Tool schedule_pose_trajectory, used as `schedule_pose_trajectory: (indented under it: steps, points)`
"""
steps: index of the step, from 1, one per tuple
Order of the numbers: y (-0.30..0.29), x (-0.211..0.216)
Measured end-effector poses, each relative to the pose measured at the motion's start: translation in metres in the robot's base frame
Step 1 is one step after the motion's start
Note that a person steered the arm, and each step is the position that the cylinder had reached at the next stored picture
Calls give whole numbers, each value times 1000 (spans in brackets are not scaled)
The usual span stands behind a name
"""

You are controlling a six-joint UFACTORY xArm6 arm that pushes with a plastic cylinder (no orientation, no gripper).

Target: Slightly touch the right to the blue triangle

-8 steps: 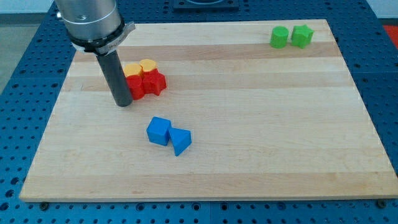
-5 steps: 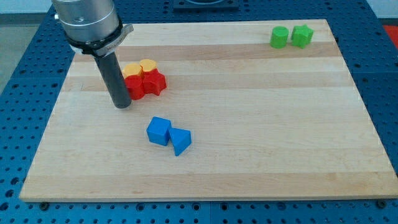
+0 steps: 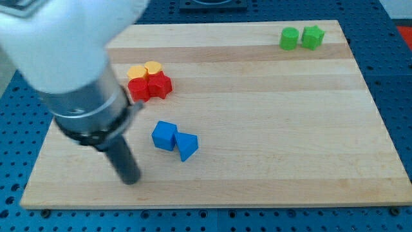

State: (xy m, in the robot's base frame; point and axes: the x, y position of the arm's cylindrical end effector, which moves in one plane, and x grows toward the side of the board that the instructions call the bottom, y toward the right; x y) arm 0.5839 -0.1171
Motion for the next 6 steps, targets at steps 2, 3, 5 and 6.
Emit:
schedule_pose_trajectory:
  steps: [2,3,5,6]
  points:
    - [76,-22]
    - [84,-32]
    - [83,-33]
    - [83,-37]
